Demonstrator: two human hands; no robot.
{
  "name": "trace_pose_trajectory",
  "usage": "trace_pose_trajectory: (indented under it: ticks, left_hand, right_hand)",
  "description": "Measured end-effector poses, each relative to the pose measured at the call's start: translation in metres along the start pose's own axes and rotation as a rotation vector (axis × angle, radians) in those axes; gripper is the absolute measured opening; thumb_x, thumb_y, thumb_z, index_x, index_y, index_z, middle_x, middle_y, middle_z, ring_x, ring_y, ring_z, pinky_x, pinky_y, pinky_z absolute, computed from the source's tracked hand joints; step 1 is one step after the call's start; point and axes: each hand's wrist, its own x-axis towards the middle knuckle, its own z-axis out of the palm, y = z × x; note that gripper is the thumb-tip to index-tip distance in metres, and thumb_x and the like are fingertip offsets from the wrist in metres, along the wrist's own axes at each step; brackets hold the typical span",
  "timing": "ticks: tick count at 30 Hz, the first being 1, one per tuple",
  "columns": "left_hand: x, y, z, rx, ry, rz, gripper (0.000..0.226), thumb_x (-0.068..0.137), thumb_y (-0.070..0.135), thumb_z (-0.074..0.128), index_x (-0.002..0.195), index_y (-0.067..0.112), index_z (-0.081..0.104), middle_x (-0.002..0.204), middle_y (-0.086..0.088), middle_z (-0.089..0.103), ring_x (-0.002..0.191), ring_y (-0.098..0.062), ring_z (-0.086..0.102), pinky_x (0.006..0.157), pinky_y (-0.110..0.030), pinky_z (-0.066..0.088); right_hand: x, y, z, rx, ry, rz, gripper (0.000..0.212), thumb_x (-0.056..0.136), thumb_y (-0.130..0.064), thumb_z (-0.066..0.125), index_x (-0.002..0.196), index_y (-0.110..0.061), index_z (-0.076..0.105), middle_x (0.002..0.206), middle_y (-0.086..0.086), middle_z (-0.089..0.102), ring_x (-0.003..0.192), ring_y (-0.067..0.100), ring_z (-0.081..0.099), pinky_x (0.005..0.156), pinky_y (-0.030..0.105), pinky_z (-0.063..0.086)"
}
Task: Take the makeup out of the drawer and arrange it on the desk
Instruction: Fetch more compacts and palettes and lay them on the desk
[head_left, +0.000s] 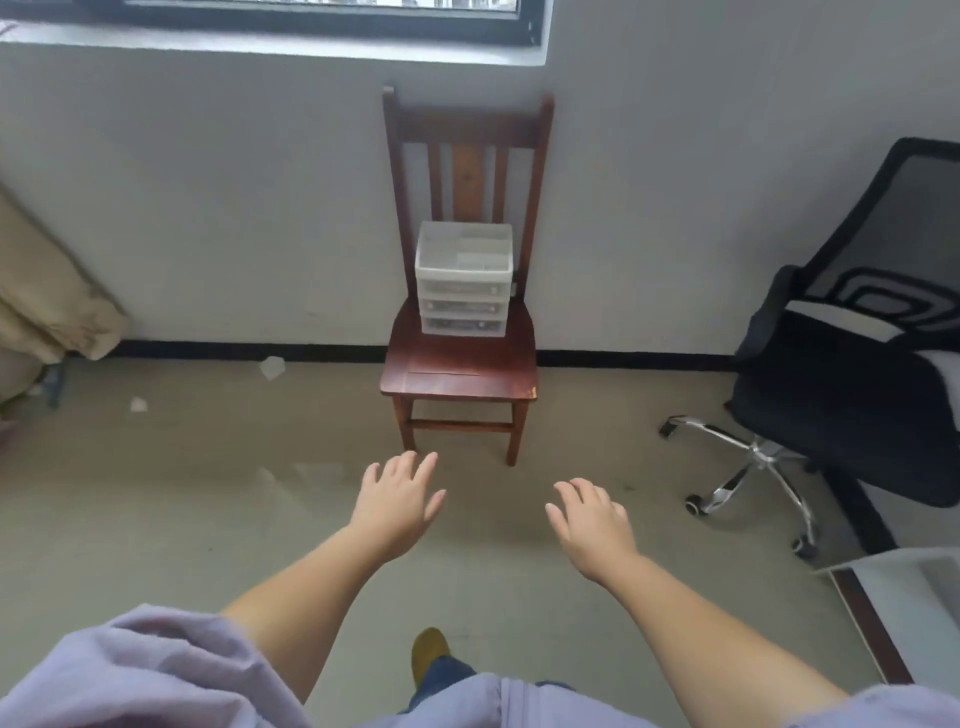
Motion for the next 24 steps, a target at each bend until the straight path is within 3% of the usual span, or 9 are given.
trace_pose_trajectory:
  ticks: [11,19,22,24]
  left_hand:
    - [0.255,-0.050,-0.052,0.018,-0.011,-0.031,0.057,0.097,0.048,0.029,0.148,0.023,0.019,0.148,-0.003,0.031,0.137,-0.019,0.028,0.110,-0.037,0.022]
    - [0.412,-0.075,-0.065,-0.103,-0.018,-0.122,0.057,0.098,0.041,0.035,0.148,0.020,0.021,0.148,-0.007,0.032,0.136,-0.022,0.030,0.110,-0.038,0.024]
    - [0.465,-0.089,-0.055,-0.117,0.001,-0.082,0.055,0.096,0.036,0.042,0.146,0.016,0.028,0.143,-0.012,0.037,0.133,-0.027,0.035,0.108,-0.041,0.028]
    - [0.502,-0.099,-0.044,-0.090,0.091,-0.004,0.050,0.091,0.030,0.052,0.137,0.012,0.043,0.134,-0.017,0.048,0.125,-0.033,0.045,0.102,-0.045,0.035]
  right_hand:
    - [0.254,-0.015,-0.061,0.032,-0.082,-0.012,0.044,0.100,-0.042,0.028,0.139,-0.022,0.036,0.142,0.001,0.039,0.129,0.023,0.036,0.102,0.037,0.031]
    - [0.430,-0.033,-0.083,0.169,-0.276,-0.020,0.046,0.101,-0.040,0.029,0.142,-0.020,0.033,0.144,0.004,0.038,0.130,0.024,0.036,0.103,0.040,0.034]
    - [0.484,-0.050,-0.069,0.288,-0.320,0.046,0.045,0.101,-0.038,0.031,0.140,-0.018,0.036,0.141,0.008,0.041,0.128,0.028,0.039,0.102,0.042,0.037]
    - [0.518,-0.065,-0.058,0.443,-0.318,0.145,0.043,0.101,-0.035,0.032,0.138,-0.015,0.040,0.137,0.011,0.044,0.125,0.029,0.042,0.100,0.039,0.037]
